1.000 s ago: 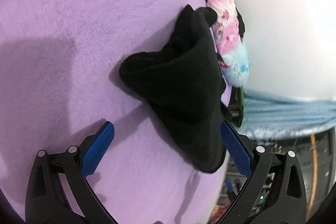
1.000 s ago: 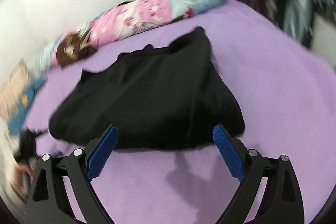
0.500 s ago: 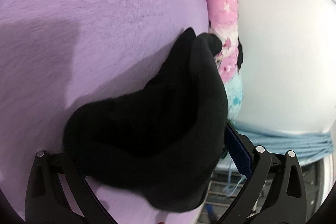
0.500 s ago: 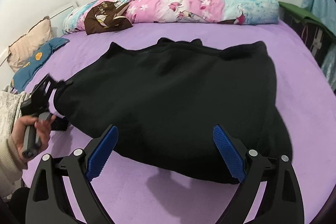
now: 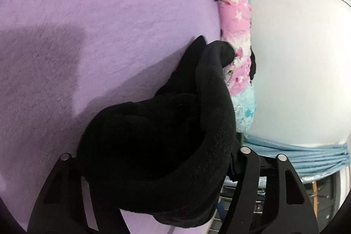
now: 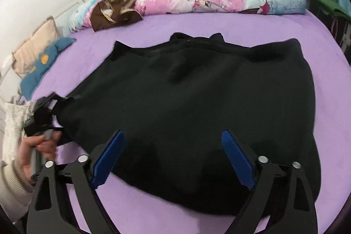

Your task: Fold large clothes

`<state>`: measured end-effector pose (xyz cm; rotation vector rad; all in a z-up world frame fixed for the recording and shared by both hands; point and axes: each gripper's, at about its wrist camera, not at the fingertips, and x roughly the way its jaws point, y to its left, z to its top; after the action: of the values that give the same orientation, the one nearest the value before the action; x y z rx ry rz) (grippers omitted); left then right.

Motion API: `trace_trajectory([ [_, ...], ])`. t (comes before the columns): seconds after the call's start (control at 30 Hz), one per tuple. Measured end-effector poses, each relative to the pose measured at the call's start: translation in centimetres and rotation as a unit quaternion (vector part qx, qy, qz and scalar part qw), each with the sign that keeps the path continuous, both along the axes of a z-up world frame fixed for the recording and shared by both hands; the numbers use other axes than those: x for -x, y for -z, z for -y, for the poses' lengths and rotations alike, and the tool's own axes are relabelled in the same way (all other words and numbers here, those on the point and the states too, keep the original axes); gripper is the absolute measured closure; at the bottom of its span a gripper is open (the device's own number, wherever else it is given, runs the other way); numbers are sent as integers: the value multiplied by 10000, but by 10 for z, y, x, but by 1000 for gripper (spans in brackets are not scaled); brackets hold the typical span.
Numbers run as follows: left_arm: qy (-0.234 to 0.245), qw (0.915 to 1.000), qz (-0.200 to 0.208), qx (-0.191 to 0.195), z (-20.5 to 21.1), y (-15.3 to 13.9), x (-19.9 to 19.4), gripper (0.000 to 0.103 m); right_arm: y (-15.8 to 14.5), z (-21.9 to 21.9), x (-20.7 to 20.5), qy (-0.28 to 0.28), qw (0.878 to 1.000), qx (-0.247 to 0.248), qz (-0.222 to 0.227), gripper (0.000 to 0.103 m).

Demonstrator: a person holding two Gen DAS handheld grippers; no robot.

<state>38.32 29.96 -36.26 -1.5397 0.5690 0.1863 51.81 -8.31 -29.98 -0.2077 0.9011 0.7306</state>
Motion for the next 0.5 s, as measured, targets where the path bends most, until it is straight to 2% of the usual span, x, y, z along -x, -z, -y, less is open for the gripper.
trace_trajectory([
  [0.07, 29, 9995, 98, -291, 3, -15, -2, 48, 18, -13, -13, -199, 9988, 24, -452, 29],
  [0.17, 78, 9978, 296, -588, 9, -38, -8, 53, 51, -22, -25, -199, 9965, 222, -779, 30],
  [0.2, 121, 9970, 348, -676, 12, -44, -11, 54, 66, -25, -27, -218, 9955, 425, -818, 30],
  [0.3, 437, 9903, 412, -1255, 26, -69, -20, 57, 86, -33, -20, -300, 9963, 608, -536, 25],
  [0.5, 867, 9715, 529, -2142, 62, -113, -28, 58, 90, -42, -9, -72, 9969, 668, -412, 22],
])
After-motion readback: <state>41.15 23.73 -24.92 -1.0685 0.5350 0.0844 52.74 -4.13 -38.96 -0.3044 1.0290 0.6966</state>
